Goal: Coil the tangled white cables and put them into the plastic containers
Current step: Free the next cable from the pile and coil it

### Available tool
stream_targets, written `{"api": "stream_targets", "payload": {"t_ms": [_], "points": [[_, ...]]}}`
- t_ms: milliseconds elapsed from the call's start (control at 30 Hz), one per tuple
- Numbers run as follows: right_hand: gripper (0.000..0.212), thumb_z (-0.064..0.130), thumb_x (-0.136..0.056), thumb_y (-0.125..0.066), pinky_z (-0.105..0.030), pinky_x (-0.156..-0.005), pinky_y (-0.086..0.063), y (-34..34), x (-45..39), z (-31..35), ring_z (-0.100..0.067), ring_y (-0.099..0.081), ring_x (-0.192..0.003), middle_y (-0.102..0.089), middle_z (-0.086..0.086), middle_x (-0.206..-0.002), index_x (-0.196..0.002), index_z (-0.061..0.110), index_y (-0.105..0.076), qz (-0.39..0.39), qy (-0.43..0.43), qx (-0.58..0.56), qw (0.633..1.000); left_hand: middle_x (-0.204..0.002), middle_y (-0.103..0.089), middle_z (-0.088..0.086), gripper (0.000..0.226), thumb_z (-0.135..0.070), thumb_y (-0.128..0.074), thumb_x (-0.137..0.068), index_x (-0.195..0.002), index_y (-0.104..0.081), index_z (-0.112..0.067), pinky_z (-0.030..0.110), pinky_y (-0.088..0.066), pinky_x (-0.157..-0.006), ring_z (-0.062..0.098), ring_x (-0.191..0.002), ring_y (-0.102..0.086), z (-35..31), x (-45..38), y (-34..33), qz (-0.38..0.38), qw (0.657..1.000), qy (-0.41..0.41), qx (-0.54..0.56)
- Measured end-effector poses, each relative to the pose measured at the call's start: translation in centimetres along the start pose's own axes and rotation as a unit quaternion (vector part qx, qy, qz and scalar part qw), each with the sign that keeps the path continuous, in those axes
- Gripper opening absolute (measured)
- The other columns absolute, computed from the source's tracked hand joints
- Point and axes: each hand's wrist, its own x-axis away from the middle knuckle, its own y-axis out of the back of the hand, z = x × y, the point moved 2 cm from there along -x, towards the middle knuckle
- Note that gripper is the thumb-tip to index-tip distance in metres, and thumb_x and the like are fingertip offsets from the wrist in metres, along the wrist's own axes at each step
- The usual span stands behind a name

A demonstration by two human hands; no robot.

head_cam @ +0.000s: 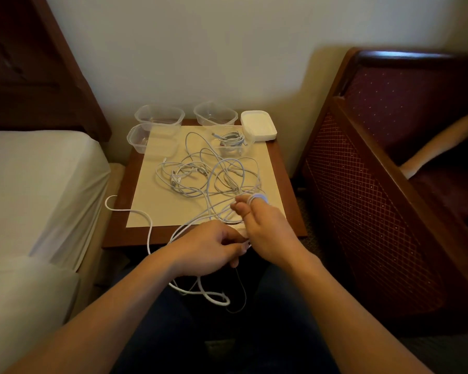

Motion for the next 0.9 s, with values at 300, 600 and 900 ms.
{"api": "stream_targets", "payload": {"t_ms": [300,600,900], "points": [[0.060,0.055,-0.107,-0.025,-0.025,-0.039,-0.019,-1.4,2.2,-0.2,-0.015,-0.027,-0.031,-0.045,-0.004,-0.045,-0.074,0.014,-0.054,0.236,-0.168,-0.275,0.917,-0.073,-0.067,-0.019,0.006,-0.020,-0.077,-0.086,-0.088,-0.076,-0.025,0.010,-0.039,-0.066,-0.004,-0.077,-0.061,-1.0,0.6,4.1,-0.083,0.968,-0.172,-0.163],[0.036,0.032,-0.108,-0.029,-0.022,-0.038,-0.019,-1.5,2.9,-0.5,-0.005,-0.038,-0.031,-0.047,0.006,-0.045,-0.090,0.011,-0.052,0.404,-0.148,-0.578,0.693,-0.088,-0.068,-0.019,0.010,-0.017,-0.077,-0.089,-0.097,-0.075,-0.022,0.016,-0.047,-0.077,-0.002,-0.086,-0.062,-0.2,0.0,4.8,-0.176,0.940,-0.254,-0.146],[0.032,0.029,-0.108,-0.032,-0.021,-0.049,-0.030,-2.1,4.2,0.6,-0.005,-0.052,-0.042,-0.059,0.006,-0.054,-0.093,0.013,-0.055,0.369,-0.085,-0.680,0.628,-0.083,-0.070,-0.012,0.011,-0.028,-0.063,-0.099,-0.096,-0.073,-0.029,0.041,-0.055,-0.081,0.006,-0.082,-0.065,0.5,-0.4,5.8,-0.028,0.975,-0.106,-0.195]]}}
